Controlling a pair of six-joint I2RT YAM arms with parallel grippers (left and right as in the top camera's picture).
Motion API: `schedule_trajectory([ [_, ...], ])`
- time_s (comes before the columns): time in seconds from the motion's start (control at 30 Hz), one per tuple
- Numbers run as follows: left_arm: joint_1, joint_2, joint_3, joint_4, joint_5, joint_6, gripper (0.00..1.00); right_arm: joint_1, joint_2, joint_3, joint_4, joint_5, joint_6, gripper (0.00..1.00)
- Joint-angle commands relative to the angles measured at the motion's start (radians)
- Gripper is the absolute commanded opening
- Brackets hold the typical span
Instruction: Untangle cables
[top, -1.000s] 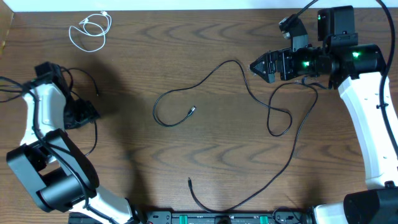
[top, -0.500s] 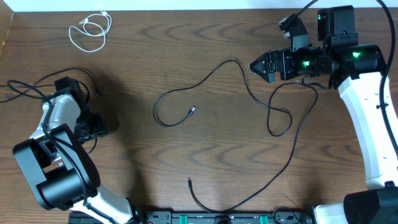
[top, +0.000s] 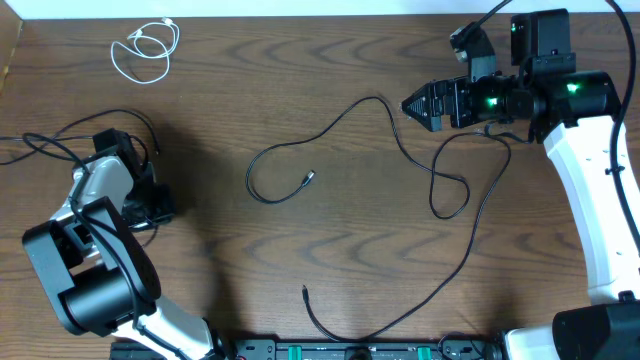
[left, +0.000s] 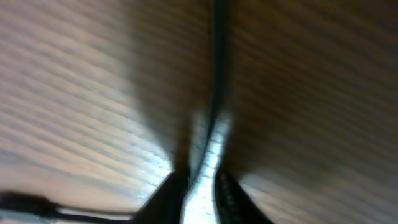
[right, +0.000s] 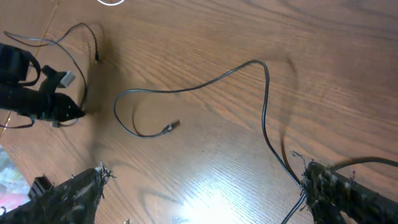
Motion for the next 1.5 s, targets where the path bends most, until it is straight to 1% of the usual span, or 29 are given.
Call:
schedule_trajectory([
  [0.0, 0.001, 0.068, -0.033, 0.011, 0.064, 0.007, 0.09, 0.008, -0.002, 0.006, -0.003, -0.004, 0.013, 0.99],
  [0.03, 0.001, 0.068, -0.033, 0.016, 0.086, 0.007, 0.08, 0.008, -0.002, 0.006, -0.002, -0.004, 0.014, 0.99],
  [0.13, 0.001, 0.068, -0.029, 0.022, 0.171, 0.007, 0.08, 0.008, -0.002, 0.006, -0.002, -0.004, 0.013, 0.99],
  [0.2, 0.001, 0.067, -0.016, 0.021, 0.255, -0.002, 0.08, 0.008, -0.002, 0.006, -0.004, -0.004, 0.013, 0.99],
  [0.3, 0.001, 0.06, 0.02, 0.021, 0.373, -0.067, 0.08, 0.008, -0.002, 0.006, -0.006, -0.004, 0.013, 0.99],
  [0.47, 0.001, 0.025, 0.115, -0.011, 0.562, -0.215, 0.07, 0.008, -0.002, 0.006, -0.013, -0.004, 0.013, 0.99],
  [0.57, 0.001, -0.004, 0.167, -0.016, 0.71, -0.252, 0.08, 0.008, -0.002, 0.006, -0.018, -0.003, 0.013, 0.99],
  [0.63, 0.001, -0.03, 0.196, -0.006, 0.815, -0.253, 0.07, 0.008, -0.002, 0.006, -0.019, -0.003, 0.013, 0.99],
  [0.67, 0.003, -0.042, 0.209, 0.008, 0.855, -0.261, 0.08, 0.008, -0.002, 0.006, -0.019, -0.003, 0.013, 0.99],
  [0.73, 0.004, -0.067, 0.222, 0.068, 0.906, -0.341, 0.07, 0.008, -0.002, 0.006, -0.019, -0.003, 0.013, 0.99],
  [0.83, 0.004, -0.093, 0.222, 0.197, 0.92, -0.5, 0.08, 0.008, -0.002, 0.006, -0.019, -0.003, 0.01, 0.99],
  [0.87, 0.004, -0.093, 0.222, 0.23, 0.919, -0.52, 0.07, 0.008, -0.002, 0.006, -0.02, -0.003, 0.008, 0.99],
  [0.97, 0.004, -0.092, 0.222, 0.241, 0.911, -0.536, 0.07, 0.008, -0.002, 0.006, -0.02, -0.003, 0.008, 0.99],
  [1.0, 0.004, -0.092, 0.222, 0.233, 0.887, -0.528, 0.08, 0.008, -0.002, 0.006, -0.021, -0.003, 0.008, 0.99],
  [1.03, 0.004, -0.092, 0.222, 0.211, 0.833, -0.491, 0.25, 0.008, -0.002, 0.006, -0.022, -0.003, 0.006, 0.99],
  [1.1, 0.004, -0.092, 0.222, 0.124, 0.709, -0.395, 0.5, 0.008, -0.002, 0.006, -0.024, -0.003, -0.008, 0.99],
  [1.17, 0.003, -0.092, 0.222, 0.016, 0.578, -0.323, 0.58, 0.008, -0.002, 0.006, -0.023, 0.006, -0.011, 0.99],
  [1.23, -0.002, -0.092, 0.217, -0.083, 0.397, -0.272, 0.61, 0.008, -0.002, 0.006, -0.021, 0.022, -0.01, 0.99],
  [1.33, -0.006, -0.092, 0.217, -0.162, 0.167, -0.188, 0.61, 0.008, -0.002, 0.006, -0.011, 0.039, -0.019, 0.99],
  [1.4, -0.006, -0.092, 0.217, -0.199, 0.058, -0.151, 0.61, 0.008, -0.002, 0.006, -0.008, 0.039, -0.029, 0.99],
  [1.47, -0.006, -0.092, 0.217, -0.229, 0.03, -0.106, 0.61, 0.008, -0.002, 0.006, -0.007, 0.039, -0.029, 0.99],
])
